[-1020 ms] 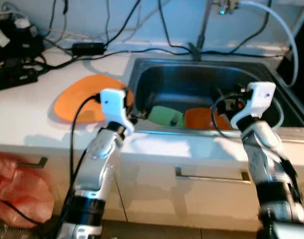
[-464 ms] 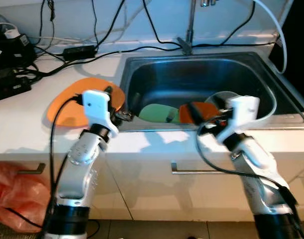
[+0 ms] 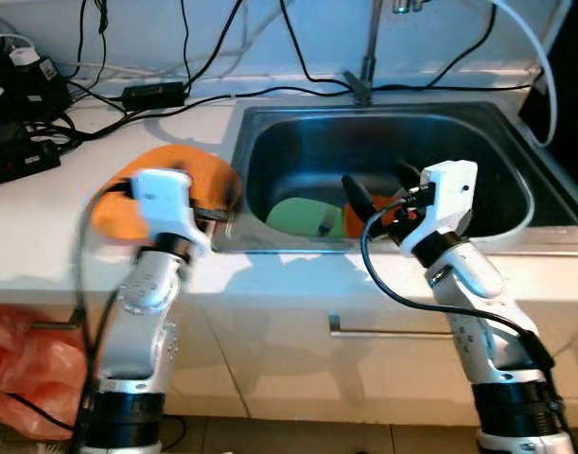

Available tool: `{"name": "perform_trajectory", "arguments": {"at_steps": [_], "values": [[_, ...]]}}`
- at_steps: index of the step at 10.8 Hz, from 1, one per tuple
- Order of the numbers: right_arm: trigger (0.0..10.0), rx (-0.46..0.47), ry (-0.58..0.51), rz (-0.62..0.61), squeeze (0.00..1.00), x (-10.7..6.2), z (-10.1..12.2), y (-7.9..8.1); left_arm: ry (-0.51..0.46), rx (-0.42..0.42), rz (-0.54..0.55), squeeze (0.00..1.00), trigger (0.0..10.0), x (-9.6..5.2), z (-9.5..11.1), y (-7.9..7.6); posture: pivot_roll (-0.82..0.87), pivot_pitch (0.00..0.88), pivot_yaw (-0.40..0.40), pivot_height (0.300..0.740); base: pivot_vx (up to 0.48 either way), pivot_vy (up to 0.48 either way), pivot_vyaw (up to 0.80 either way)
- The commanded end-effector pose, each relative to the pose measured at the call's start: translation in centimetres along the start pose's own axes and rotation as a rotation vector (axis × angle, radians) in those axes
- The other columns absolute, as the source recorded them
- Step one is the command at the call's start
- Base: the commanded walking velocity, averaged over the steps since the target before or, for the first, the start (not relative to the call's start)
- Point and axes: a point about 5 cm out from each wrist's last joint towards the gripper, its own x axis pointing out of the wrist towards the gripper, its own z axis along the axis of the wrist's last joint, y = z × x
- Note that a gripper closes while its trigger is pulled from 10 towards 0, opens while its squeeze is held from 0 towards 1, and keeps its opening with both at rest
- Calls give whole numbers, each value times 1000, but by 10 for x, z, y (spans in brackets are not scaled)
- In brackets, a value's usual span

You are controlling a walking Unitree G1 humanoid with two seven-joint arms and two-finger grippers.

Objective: Kitchen organization

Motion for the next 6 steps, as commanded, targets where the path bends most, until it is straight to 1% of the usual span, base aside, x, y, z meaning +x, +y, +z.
{"name": "perform_trajectory", "arguments": {"at_steps": [1, 2, 3, 4, 5, 6], "values": [[10000, 21, -2, -3, 1000, 3, 3, 2, 24, 26, 74, 0, 10000, 2, -1, 12, 112, 9, 66, 740, 0, 0, 0], [10000, 58, -4, 6, 1000, 4, 3, 5, 41, 50, 124, 0, 10000, 6, 2, 23, 106, 11, 84, 740, 0, 0, 0], [10000, 61, 4, 44, 1000, 4, 3, 11, 52, 13, 176, 0, 10000, 8, 7, 34, 91, 15, 102, 740, 0, 0, 0], [10000, 48, 15, 49, 1000, -1, 1, 11, 23, 13, 292, 0, 10000, 6, 13, 51, 79, 23, 112, 740, 0, 0, 0], [10000, 51, 20, 35, 1000, -4, 0, 10, 7, 29, 358, 0, 10000, 6, 15, 62, 73, 26, 119, 740, 0, 0, 0], [10000, 55, 26, 26, 1000, -7, -2, 10, 45, -3, 418, 0, 10000, 5, 9, 70, 68, 31, 124, 740, 0, 0, 0]]}}
